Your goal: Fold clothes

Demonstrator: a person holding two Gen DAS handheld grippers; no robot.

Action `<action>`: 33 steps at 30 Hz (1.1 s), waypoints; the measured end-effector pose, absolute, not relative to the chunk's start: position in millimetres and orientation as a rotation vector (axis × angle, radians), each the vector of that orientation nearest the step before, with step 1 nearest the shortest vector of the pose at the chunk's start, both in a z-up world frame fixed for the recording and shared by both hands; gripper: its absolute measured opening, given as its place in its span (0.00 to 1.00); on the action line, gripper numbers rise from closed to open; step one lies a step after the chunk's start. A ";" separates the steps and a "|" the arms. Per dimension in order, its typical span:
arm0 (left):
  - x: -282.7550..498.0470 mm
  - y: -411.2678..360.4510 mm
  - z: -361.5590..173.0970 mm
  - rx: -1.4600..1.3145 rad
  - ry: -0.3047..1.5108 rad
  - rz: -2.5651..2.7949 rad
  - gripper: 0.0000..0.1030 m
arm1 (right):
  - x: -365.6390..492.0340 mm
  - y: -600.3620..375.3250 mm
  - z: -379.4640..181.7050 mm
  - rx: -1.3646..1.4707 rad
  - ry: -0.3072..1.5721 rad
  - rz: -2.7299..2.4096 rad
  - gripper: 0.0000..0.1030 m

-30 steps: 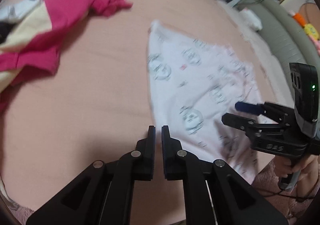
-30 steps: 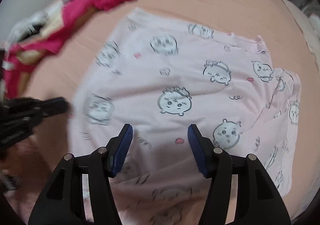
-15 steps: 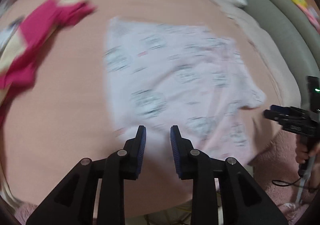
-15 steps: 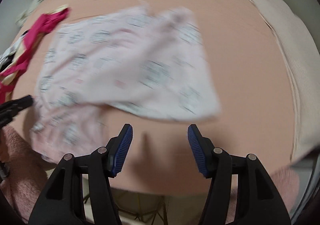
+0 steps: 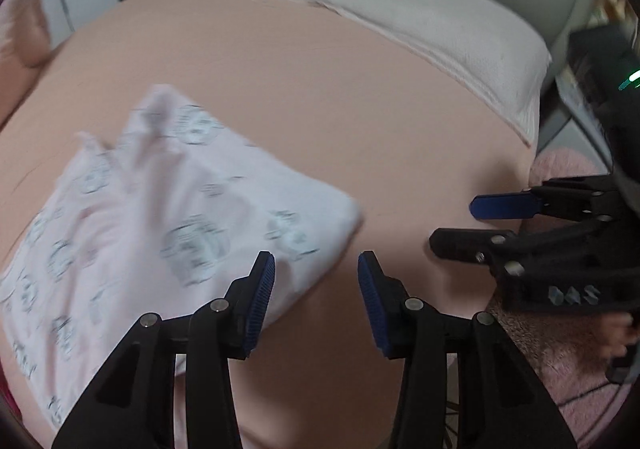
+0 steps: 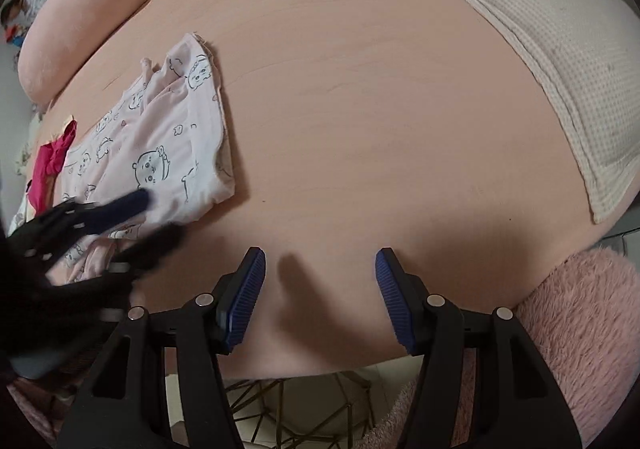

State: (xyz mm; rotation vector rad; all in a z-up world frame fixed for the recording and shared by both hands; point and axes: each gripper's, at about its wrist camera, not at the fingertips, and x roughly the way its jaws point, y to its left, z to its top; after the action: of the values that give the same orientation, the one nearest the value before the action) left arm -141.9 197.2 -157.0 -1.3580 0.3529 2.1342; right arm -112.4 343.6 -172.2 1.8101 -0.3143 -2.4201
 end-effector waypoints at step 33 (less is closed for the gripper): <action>-189.2 -166.2 -163.5 -1.427 -0.494 2.669 0.07 | -276.9 148.1 -95.4 1.378 0.229 -2.323 0.58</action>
State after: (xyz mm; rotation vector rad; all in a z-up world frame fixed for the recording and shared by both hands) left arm -189.2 -166.2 -163.5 -1.4273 -0.4943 2.6685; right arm -276.9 148.1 -95.4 1.3776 0.2295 -2.3230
